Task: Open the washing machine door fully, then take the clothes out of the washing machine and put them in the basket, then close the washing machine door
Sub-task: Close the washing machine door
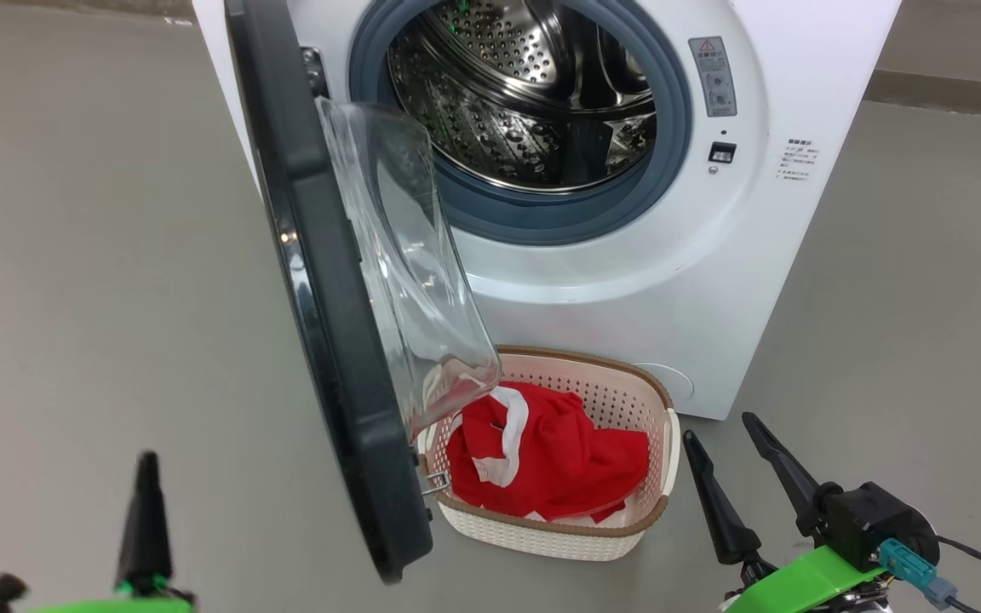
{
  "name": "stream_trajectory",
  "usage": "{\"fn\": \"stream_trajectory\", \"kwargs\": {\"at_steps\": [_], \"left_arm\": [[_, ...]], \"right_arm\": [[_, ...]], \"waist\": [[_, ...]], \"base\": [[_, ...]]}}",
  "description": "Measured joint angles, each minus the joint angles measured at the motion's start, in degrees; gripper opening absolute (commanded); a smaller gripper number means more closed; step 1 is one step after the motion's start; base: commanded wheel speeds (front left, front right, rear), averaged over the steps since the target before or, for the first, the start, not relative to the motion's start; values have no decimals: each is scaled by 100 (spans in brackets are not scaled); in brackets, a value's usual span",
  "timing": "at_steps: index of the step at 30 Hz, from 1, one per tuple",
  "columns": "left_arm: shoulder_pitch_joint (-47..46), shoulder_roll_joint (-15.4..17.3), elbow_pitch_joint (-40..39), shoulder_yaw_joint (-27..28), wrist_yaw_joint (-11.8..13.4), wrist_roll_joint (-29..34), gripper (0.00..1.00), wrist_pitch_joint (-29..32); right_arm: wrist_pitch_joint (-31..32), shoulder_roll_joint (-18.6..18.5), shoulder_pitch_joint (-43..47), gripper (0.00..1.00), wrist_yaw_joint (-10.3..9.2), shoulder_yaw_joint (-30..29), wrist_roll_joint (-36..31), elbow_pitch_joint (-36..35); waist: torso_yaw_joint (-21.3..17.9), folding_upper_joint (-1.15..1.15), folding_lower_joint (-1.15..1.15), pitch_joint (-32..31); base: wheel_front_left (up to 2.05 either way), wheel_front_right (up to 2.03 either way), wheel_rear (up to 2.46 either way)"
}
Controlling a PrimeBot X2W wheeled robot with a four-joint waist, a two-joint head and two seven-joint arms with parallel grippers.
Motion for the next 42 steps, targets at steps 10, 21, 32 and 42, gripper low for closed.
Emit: {"fn": "stream_trajectory", "kwargs": {"at_steps": [10, 21, 32, 42], "left_arm": [[-467, -19, -654, 180, 673, -3627, 0, 1795], [-465, 196, -1415, -326, 1417, -3653, 0, 2562], [-466, 192, -1728, -417, 1462, -3767, 0, 2626], [-721, 180, -1813, -476, 1395, -3783, 0, 2648]], "right_arm": [[0, 1, 24, 100, 0, 43, 0, 20], [0, 1, 25, 100, 0, 89, 0, 30], [0, 0, -8, 100, 0, 9, -1, 1], [0, 0, -135, 100, 0, -21, 0, -64]], "waist": [[-59, 0, 0, -47], [-243, 0, -1, -5], [-695, 0, 0, 210], [-1357, 0, 0, 439]], "base": [[0, 0, 0], [0, 0, 0], [0, 0, 0], [0, 0, 0]]}}
